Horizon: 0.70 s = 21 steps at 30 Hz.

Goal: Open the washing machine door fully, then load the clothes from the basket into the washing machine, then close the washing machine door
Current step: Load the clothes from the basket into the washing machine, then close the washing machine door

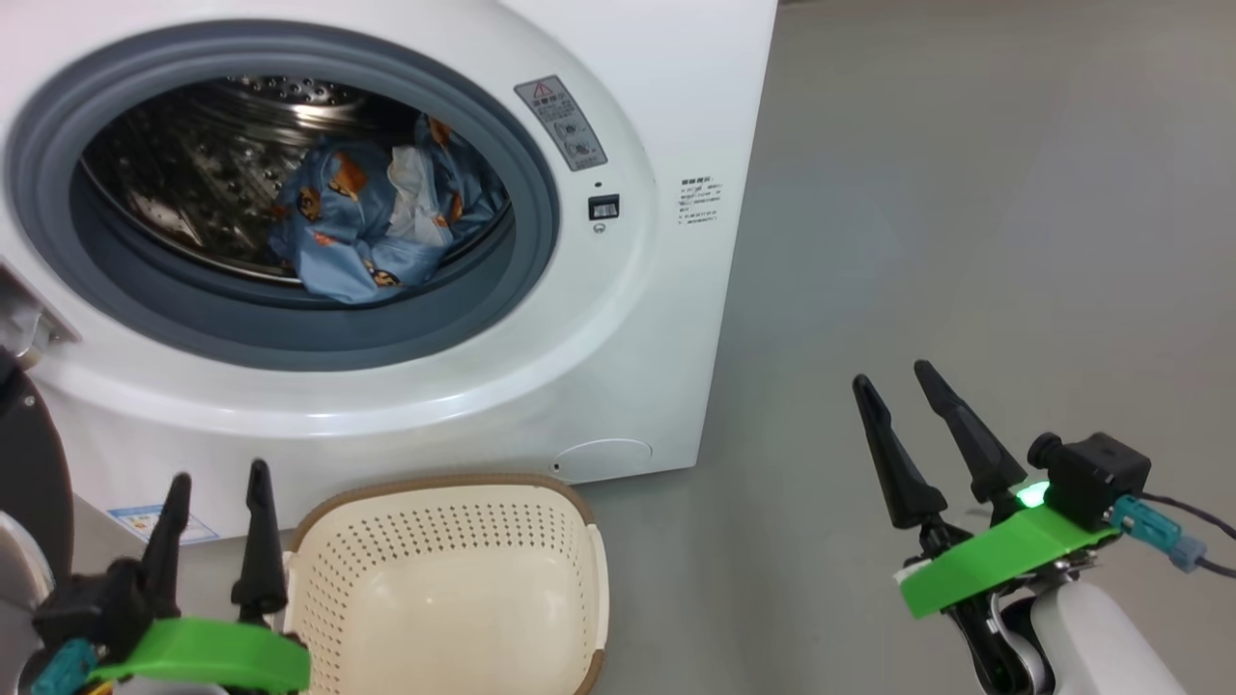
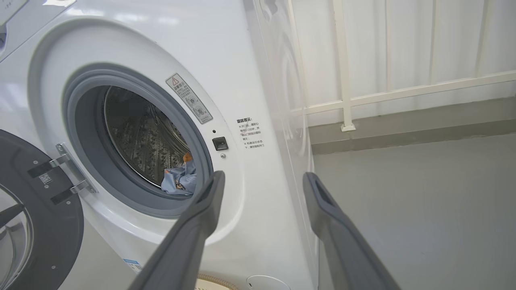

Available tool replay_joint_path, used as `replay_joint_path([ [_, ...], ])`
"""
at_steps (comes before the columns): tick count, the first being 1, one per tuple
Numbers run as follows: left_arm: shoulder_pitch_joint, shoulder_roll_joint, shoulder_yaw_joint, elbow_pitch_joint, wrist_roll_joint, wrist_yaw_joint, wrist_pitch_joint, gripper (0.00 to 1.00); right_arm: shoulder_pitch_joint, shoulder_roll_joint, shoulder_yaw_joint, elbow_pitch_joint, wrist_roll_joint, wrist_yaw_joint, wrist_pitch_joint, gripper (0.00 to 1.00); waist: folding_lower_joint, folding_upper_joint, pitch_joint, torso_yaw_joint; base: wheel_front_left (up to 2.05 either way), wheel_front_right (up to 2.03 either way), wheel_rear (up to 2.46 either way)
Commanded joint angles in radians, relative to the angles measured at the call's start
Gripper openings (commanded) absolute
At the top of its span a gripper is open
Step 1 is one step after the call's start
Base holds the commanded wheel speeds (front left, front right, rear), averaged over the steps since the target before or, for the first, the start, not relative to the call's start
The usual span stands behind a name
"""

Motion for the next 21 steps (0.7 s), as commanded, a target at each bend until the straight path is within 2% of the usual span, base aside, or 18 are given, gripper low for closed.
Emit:
replay_joint_path([
  [1,0.002,0.017,0.043,-0.036,-0.011,0.011,-0.006,1.0,0.022,-0.008,0.016,-0.021,0.011,0.002,-0.005,1.0,0.0,0.0,-0.012,0.0,0.0,0.0,0.0],
  [13,0.056,0.006,0.075,-0.069,0.008,0.026,-0.006,1.0,0.042,-0.013,0.021,-0.019,0.012,0.002,-0.005,1.0,0.0,0.0,-0.035,-0.003,0.0,0.0,0.0],
  [21,0.06,0.001,0.07,-0.064,0.026,0.01,-0.006,1.0,0.045,-0.021,0.024,-0.017,0.014,0.002,-0.005,1.0,0.0,0.0,-0.034,0.002,0.0,0.0,0.0],
])
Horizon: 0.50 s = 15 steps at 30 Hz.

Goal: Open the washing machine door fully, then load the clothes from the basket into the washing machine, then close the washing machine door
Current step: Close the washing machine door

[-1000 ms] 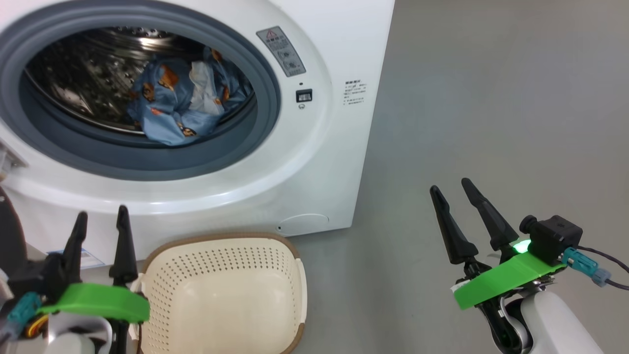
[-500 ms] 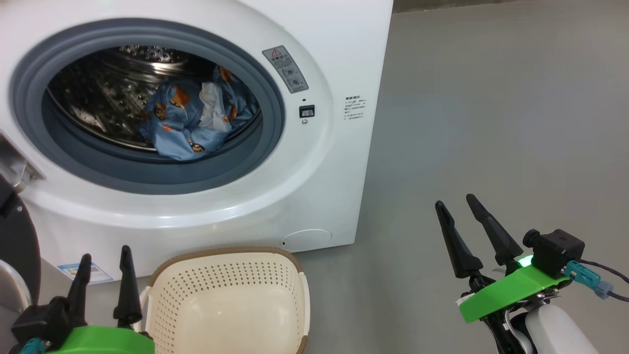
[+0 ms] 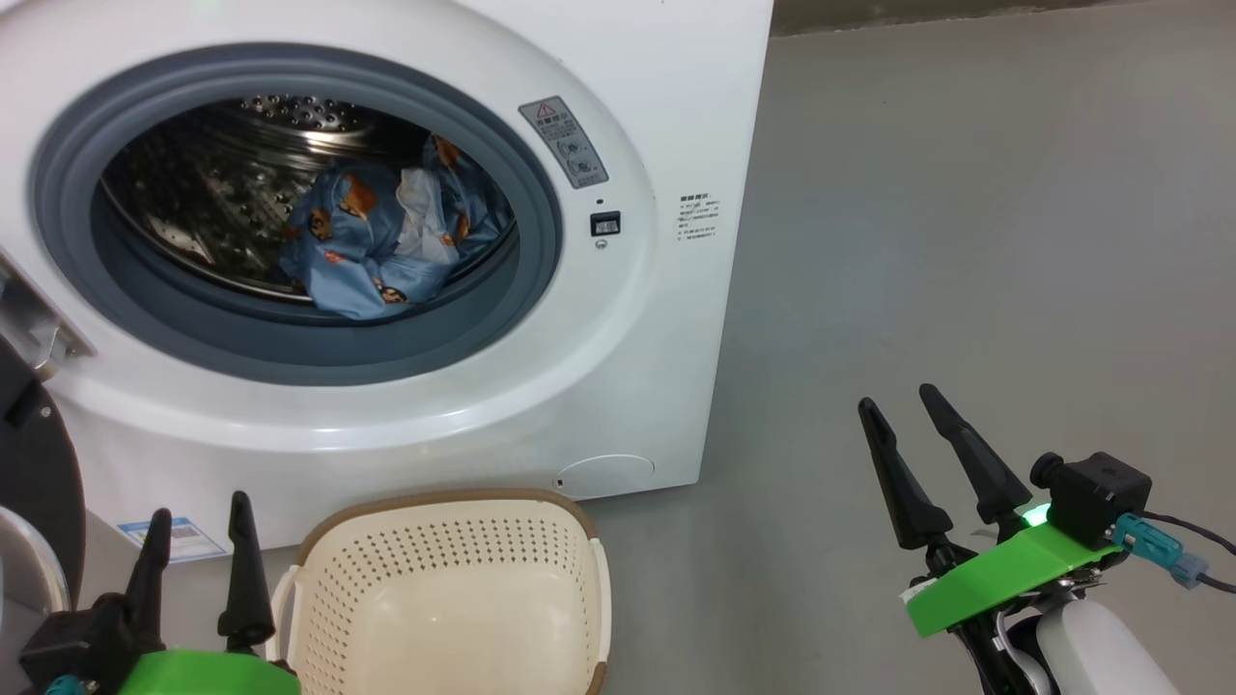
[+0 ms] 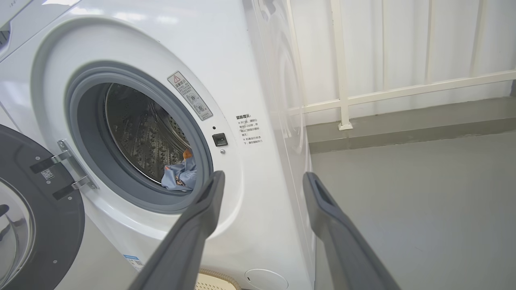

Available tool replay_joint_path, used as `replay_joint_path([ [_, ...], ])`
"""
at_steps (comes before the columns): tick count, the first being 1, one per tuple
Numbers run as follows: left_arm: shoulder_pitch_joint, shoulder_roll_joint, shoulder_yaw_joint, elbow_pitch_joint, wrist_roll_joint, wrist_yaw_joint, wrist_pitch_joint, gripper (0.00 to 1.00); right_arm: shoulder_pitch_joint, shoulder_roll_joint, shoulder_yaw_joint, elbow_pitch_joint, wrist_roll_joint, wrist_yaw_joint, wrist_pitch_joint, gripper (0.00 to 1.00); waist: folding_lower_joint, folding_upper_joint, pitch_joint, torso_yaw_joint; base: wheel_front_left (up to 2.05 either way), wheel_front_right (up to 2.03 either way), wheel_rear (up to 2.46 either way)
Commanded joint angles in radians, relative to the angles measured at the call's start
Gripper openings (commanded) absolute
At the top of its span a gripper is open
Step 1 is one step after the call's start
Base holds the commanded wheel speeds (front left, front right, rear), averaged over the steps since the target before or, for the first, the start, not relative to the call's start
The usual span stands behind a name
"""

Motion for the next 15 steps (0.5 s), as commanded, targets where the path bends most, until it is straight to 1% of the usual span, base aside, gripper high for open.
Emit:
replay_joint_path([
  [1,-0.011,0.014,0.034,-0.025,0.013,-0.006,-0.006,1.0,0.01,-0.01,0.024,-0.021,0.012,0.002,-0.005,1.0,0.0,0.0,0.001,0.001,0.0,0.0,0.0],
  [15,-0.012,-0.004,0.055,-0.03,0.027,-0.026,-0.006,1.0,0.007,-0.015,0.032,-0.016,0.016,0.002,-0.005,1.0,0.0,0.0,0.002,0.002,0.0,0.0,0.0],
])
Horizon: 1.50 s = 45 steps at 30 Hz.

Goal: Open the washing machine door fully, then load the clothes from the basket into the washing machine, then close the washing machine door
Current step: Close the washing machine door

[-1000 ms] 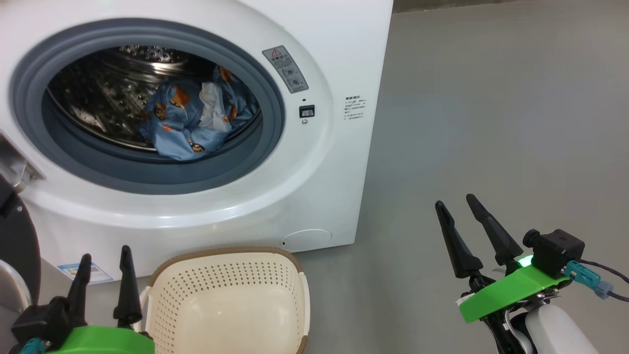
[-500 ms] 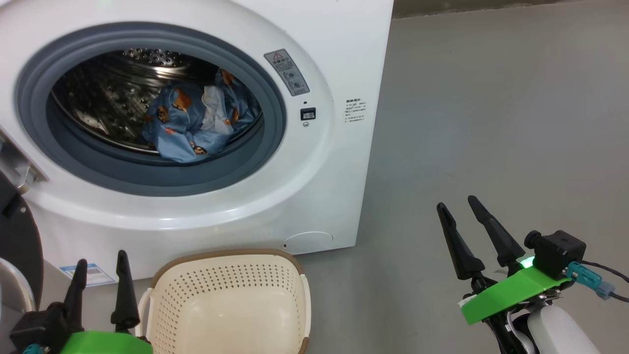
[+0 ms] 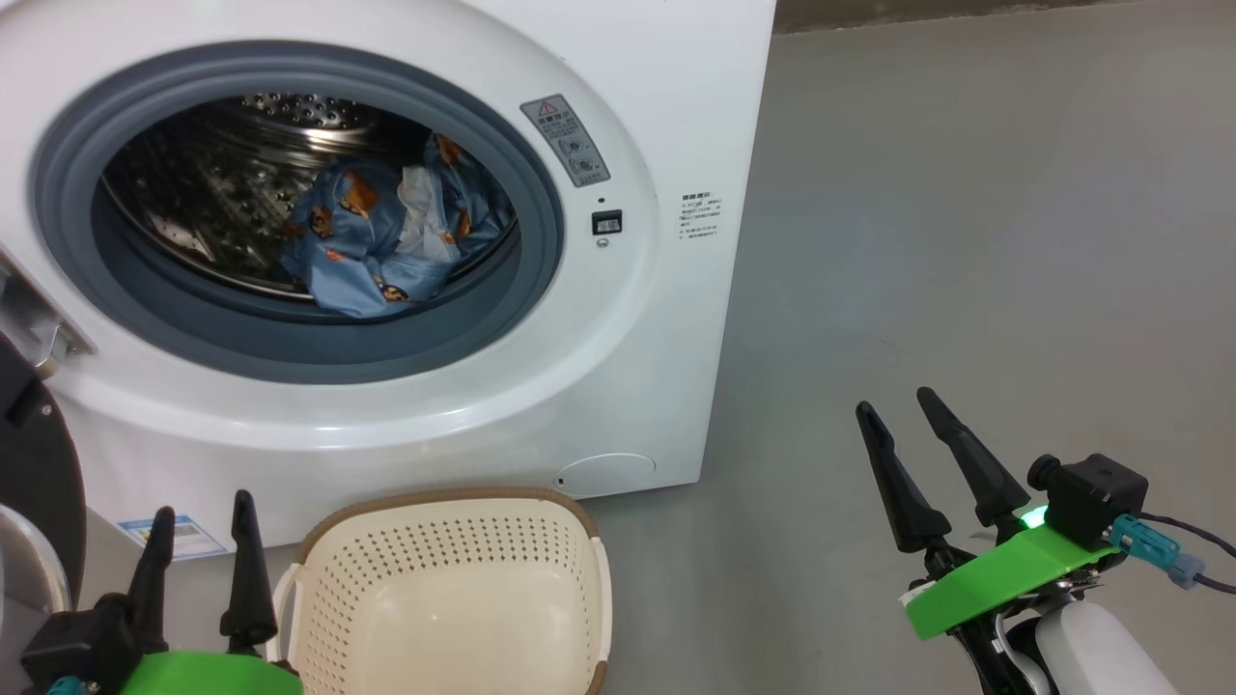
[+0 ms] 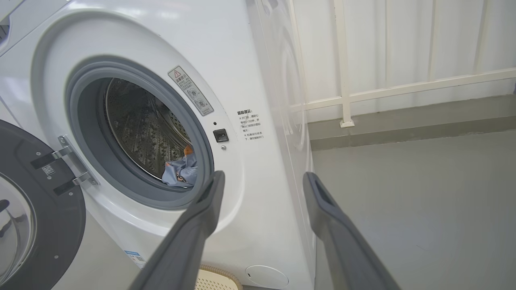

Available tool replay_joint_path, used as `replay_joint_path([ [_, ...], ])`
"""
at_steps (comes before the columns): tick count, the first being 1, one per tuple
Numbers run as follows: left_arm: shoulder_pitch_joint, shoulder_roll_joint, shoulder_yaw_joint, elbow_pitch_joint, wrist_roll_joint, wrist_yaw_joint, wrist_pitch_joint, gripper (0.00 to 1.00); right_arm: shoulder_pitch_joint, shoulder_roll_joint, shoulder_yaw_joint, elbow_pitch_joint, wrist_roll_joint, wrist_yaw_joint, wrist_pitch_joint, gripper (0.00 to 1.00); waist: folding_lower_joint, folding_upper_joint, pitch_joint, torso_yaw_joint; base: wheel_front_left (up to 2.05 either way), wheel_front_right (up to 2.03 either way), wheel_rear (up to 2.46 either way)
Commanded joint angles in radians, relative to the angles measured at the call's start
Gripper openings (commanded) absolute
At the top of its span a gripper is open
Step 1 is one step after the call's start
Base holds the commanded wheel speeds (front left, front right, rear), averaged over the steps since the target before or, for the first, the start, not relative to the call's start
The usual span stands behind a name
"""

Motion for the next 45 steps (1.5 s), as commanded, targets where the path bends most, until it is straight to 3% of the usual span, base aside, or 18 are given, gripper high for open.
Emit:
replay_joint_path([
  [1,-0.011,0.011,0.041,-0.029,0.011,-0.001,-0.006,1.0,0.007,-0.008,0.023,-0.021,0.014,0.002,-0.005,1.0,0.0,0.0,0.0,0.0,0.0,0.0,0.0],
  [14,-0.02,0.0,0.058,-0.029,0.013,-0.009,-0.006,1.0,0.002,-0.004,0.016,-0.02,0.013,0.002,-0.005,1.0,0.0,0.0,0.003,0.001,-0.16,0.16,0.0],
  [32,-0.019,-0.015,0.079,-0.032,0.021,-0.027,-0.006,1.0,0.006,0.002,0.007,-0.023,0.01,0.002,-0.005,1.0,0.0,0.0,-0.001,0.003,-1.49,1.49,0.0],
  [45,-0.02,-0.018,0.085,-0.036,0.033,-0.032,-0.006,1.0,0.008,0.006,0.005,-0.024,0.01,0.002,-0.005,1.0,0.0,0.0,0.003,0.001,-0.29,0.29,0.0],
])
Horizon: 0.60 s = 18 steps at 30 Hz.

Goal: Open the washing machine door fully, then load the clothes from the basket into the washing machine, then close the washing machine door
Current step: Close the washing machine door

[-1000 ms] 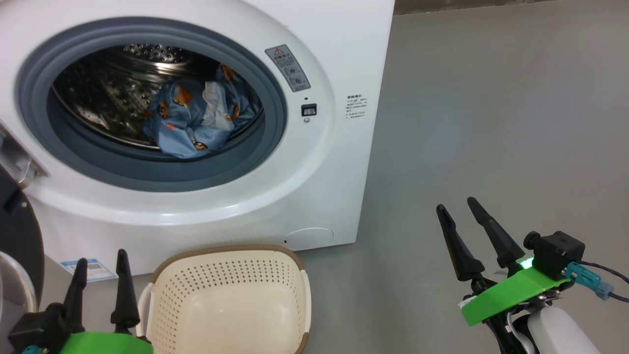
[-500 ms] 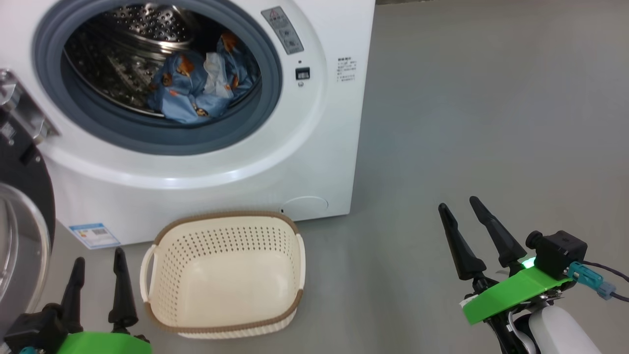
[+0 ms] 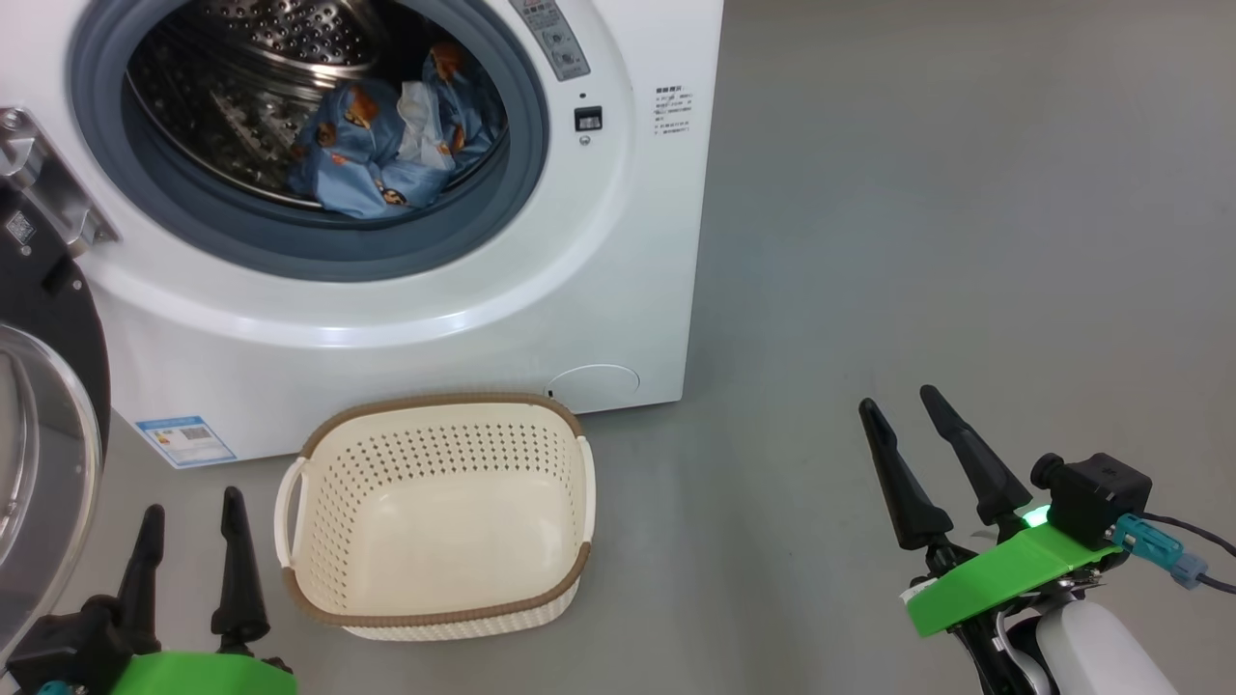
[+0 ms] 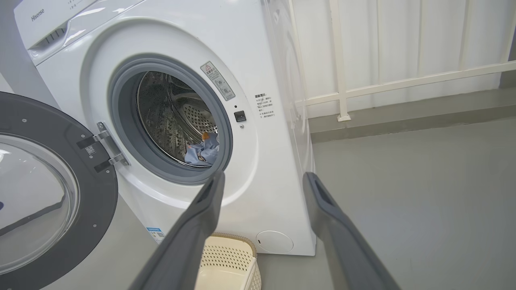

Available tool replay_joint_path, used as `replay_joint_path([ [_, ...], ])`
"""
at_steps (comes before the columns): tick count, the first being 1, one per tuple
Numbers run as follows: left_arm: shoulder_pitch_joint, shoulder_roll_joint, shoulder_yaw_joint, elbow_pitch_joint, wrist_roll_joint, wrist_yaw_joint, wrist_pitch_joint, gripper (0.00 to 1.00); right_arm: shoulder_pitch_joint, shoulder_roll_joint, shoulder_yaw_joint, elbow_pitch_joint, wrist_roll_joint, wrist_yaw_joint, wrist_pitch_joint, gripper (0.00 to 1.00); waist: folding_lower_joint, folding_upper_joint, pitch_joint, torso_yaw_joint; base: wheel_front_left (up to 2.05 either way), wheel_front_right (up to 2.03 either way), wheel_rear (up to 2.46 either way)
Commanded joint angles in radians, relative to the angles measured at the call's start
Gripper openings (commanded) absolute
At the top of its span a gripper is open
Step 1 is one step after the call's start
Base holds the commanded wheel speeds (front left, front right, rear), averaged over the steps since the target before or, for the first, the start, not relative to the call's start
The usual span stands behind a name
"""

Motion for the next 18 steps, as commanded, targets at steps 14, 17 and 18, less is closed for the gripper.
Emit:
replay_joint_path([
  [14,-0.023,0.009,0.04,-0.024,0.022,-0.01,-0.006,1.0,0.01,-0.001,0.015,-0.025,0.011,0.002,-0.005,1.0,0.0,0.0,0.001,0.005,0.0,0.0,0.0],
  [17,-0.024,0.008,0.043,-0.023,0.024,-0.011,-0.006,1.0,0.012,-0.002,0.013,-0.025,0.011,0.002,-0.005,1.0,0.0,0.0,-0.001,0.01,0.0,0.0,0.0],
  [18,-0.024,0.008,0.043,-0.024,0.025,-0.011,-0.006,1.0,0.013,-0.002,0.012,-0.025,0.01,0.002,-0.005,1.0,0.0,0.0,-0.001,0.013,0.0,0.0,0.0],
])
